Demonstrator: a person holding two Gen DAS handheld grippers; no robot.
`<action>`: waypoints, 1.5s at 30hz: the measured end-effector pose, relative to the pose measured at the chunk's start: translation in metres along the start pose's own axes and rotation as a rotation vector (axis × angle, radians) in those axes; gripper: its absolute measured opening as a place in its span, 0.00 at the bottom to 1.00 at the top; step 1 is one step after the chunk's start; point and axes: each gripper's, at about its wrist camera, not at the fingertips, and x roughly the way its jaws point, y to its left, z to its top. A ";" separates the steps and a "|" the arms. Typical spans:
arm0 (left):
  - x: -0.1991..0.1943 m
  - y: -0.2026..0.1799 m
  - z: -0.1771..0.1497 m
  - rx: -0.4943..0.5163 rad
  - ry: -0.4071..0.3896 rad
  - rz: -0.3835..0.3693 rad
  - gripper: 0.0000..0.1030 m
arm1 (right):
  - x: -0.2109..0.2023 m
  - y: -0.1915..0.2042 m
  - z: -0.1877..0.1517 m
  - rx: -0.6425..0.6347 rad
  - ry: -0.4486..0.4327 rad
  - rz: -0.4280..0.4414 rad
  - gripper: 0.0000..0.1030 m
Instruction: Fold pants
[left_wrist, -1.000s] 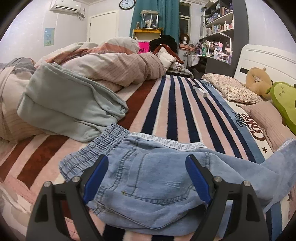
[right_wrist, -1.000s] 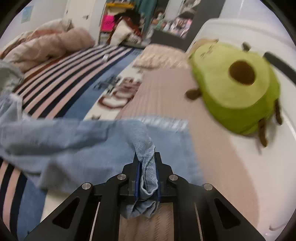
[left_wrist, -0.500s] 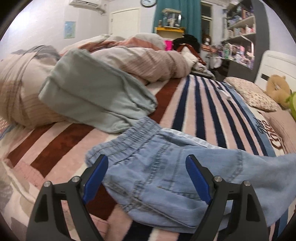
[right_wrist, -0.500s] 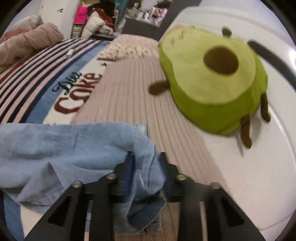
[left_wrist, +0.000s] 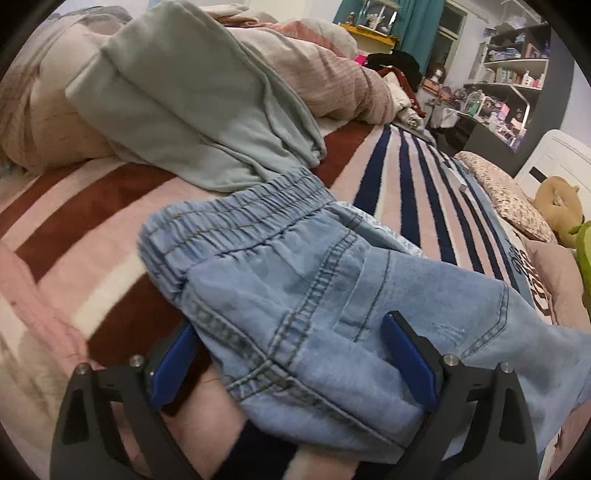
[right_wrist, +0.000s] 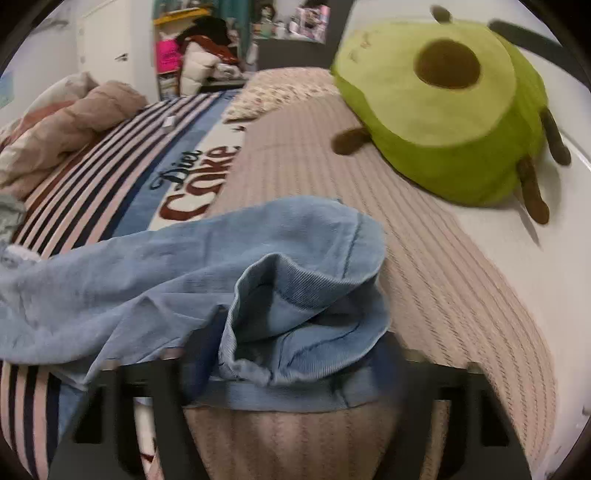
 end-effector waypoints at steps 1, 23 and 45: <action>-0.002 -0.001 -0.001 0.010 -0.015 0.014 0.66 | -0.002 0.004 -0.001 -0.023 -0.012 -0.012 0.20; -0.068 0.001 -0.022 0.069 -0.063 0.032 0.60 | -0.026 -0.025 -0.011 0.027 0.015 0.005 0.65; -0.100 -0.022 -0.018 0.154 -0.192 0.010 0.05 | -0.070 0.003 -0.002 -0.038 -0.180 0.009 0.06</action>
